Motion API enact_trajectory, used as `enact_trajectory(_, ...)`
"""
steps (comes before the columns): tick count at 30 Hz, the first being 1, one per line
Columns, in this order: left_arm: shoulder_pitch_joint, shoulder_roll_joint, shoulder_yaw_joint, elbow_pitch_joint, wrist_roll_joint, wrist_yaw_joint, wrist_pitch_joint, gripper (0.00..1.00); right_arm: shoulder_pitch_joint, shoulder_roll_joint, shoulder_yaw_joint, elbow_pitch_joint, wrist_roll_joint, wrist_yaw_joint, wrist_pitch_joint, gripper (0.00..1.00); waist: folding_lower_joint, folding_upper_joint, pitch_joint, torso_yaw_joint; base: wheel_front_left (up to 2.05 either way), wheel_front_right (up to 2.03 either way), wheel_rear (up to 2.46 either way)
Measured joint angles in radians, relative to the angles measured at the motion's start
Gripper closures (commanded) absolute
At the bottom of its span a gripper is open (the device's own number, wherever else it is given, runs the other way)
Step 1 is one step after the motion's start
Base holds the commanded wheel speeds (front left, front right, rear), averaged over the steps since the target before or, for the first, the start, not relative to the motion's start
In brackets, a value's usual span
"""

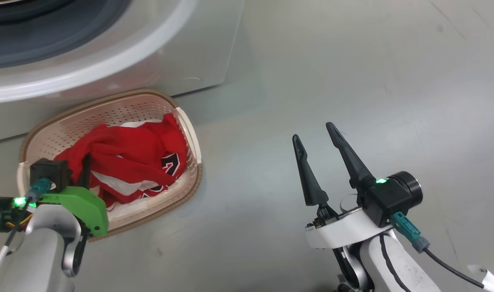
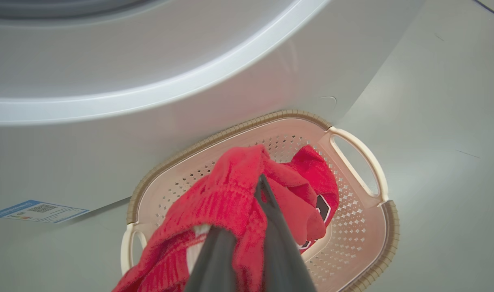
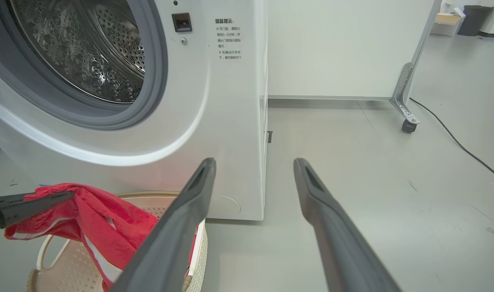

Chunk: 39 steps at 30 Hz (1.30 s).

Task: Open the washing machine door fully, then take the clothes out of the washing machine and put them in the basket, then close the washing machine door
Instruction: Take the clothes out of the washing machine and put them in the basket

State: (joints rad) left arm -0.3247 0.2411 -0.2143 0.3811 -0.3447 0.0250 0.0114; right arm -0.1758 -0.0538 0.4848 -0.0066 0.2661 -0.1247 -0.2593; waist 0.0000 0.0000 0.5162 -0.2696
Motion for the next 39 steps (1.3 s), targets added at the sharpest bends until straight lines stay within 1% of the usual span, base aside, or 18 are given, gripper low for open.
enact_trajectory(4,-0.036,0.005,0.01,0.095,-0.005,-0.006,0.04,1.0,-0.023,0.001,0.015,-0.012,0.025,0.0,0.0,0.0,0.0,0.0,0.035,-0.033,0.0,0.0,0.0)
enact_trajectory(5,-0.039,0.006,0.008,0.113,-0.005,-0.014,0.041,1.0,-0.026,0.001,0.018,-0.012,0.033,0.0,0.0,0.0,0.0,0.0,0.042,-0.041,0.0,0.0,0.0)
enact_trajectory(8,-0.061,0.006,-0.016,0.169,-0.004,-0.028,0.068,1.0,-0.027,0.001,0.021,-0.014,0.039,0.0,0.0,0.0,0.0,0.0,0.063,-0.061,0.0,0.0,0.0)
enact_trajectory(9,-0.073,0.004,-0.019,0.187,-0.004,-0.032,0.072,0.65,-0.029,0.002,0.02,-0.013,0.04,0.0,0.0,0.0,0.0,0.0,0.069,-0.066,0.0,0.0,0.0)
enact_trajectory(11,-0.096,0.005,-0.018,0.211,-0.004,-0.034,0.078,0.02,-0.036,0.002,0.021,-0.013,0.042,0.0,0.0,0.0,0.0,0.0,0.078,-0.075,0.0,0.0,0.0)
enact_trajectory(12,-0.109,0.006,-0.017,0.221,-0.004,-0.041,0.076,0.0,-0.04,0.002,0.023,-0.013,0.042,0.0,0.0,0.0,0.0,0.0,0.082,-0.079,0.0,0.0,0.0)
enact_trajectory(18,-0.166,0.016,-0.014,0.297,-0.004,-0.065,0.077,0.0,-0.053,0.003,0.03,-0.011,0.05,0.0,0.0,0.0,0.0,0.0,0.092,-0.09,0.0,0.0,0.0)
enact_trajectory(22,-0.174,0.026,-0.012,0.346,-0.004,-0.066,0.067,0.0,-0.063,0.003,0.029,-0.001,0.052,-0.001,0.0,0.0,0.0,0.0,0.084,-0.089,0.0,0.0,0.0)
enact_trajectory(29,-0.178,0.027,-0.014,0.405,-0.001,-0.067,0.052,0.0,-0.063,0.004,0.014,0.019,0.058,-0.001,0.0,0.0,0.0,0.0,0.053,-0.079,0.0,0.0,0.0)
enact_trajectory(34,-0.182,0.014,-0.012,0.418,-0.002,-0.074,-0.002,0.0,-0.062,0.004,0.0,0.037,0.057,-0.001,0.0,0.0,0.0,0.0,0.02,-0.059,0.0,0.0,0.0)
enact_trajectory(39,-0.191,-0.027,-0.01,0.409,-0.003,-0.074,-0.081,0.0,-0.062,0.003,-0.023,0.057,0.044,-0.001,0.0,0.0,0.0,0.0,-0.017,-0.03,0.0,0.0,0.0)
